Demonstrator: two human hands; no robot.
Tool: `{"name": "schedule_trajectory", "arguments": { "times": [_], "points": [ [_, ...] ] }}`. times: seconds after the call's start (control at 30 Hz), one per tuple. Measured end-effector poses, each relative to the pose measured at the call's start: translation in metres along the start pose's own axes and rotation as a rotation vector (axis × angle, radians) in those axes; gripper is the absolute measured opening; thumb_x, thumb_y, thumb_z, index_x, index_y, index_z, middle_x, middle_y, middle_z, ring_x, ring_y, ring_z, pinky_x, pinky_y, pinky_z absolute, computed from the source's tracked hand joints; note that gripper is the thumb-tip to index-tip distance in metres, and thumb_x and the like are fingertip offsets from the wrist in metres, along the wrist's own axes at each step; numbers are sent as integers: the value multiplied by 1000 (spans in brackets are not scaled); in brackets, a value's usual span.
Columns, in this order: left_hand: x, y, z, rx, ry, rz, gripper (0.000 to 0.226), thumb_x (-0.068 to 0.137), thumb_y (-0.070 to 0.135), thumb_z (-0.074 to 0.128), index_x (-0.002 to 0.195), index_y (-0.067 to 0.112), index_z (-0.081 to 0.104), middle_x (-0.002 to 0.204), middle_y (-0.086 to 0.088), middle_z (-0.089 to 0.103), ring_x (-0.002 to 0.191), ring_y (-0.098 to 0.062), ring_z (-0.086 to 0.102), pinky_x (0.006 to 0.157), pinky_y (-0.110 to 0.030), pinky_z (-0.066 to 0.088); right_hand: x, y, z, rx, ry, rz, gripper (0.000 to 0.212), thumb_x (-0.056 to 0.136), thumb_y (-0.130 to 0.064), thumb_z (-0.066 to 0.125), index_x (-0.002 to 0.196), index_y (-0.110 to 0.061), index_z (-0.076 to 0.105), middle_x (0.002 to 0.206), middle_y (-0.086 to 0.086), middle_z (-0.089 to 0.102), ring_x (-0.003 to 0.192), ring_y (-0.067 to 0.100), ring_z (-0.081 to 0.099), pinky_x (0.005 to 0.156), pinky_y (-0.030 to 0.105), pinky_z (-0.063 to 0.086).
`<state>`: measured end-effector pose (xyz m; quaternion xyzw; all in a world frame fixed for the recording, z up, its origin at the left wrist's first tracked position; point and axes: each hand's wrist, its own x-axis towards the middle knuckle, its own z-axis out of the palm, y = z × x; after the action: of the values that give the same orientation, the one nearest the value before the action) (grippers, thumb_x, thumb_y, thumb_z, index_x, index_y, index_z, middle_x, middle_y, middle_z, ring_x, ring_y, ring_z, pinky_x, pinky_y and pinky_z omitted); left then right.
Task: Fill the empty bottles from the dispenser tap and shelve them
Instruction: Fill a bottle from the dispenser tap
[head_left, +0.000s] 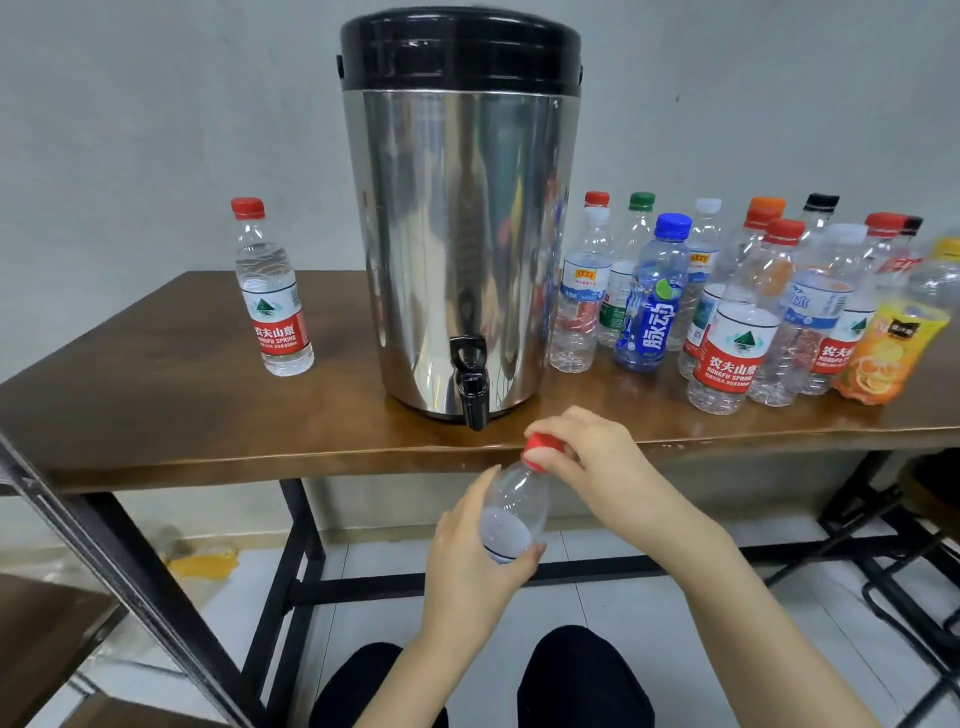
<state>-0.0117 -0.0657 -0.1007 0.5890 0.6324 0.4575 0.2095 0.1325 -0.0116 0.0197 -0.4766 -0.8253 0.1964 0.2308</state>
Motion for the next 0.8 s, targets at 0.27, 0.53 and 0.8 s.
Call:
{"name": "schedule_trajectory", "arguments": {
  "times": [0.27, 0.53, 0.8],
  "points": [
    [4, -5, -1, 19, 1, -38, 77, 72, 47, 77, 139, 45, 38, 129, 25, 51, 120, -3, 48, 94, -30, 48, 8, 3, 12, 98, -19, -45, 31, 91, -23, 67, 122, -26, 68, 103, -4, 57, 99, 9, 55, 90, 17, 42],
    [3, -16, -8, -185, -6, -229, 60, 69, 40, 85, 118, 47, 51, 114, 19, 62, 108, -7, 59, 94, -34, 53, 33, 19, 4, 178, 88, 42, 32, 85, -15, 75, 114, -24, 66, 100, -12, 62, 89, -3, 57, 73, 2, 40],
    [16, -13, -17, -134, 91, -207, 68, 72, 41, 84, 128, 45, 45, 120, 20, 56, 113, -7, 54, 95, -35, 52, 76, 66, 39, -88, 169, 270, 36, 89, -20, 71, 124, -15, 65, 123, 10, 63, 115, 29, 52, 98, 37, 43]
  ]
}}
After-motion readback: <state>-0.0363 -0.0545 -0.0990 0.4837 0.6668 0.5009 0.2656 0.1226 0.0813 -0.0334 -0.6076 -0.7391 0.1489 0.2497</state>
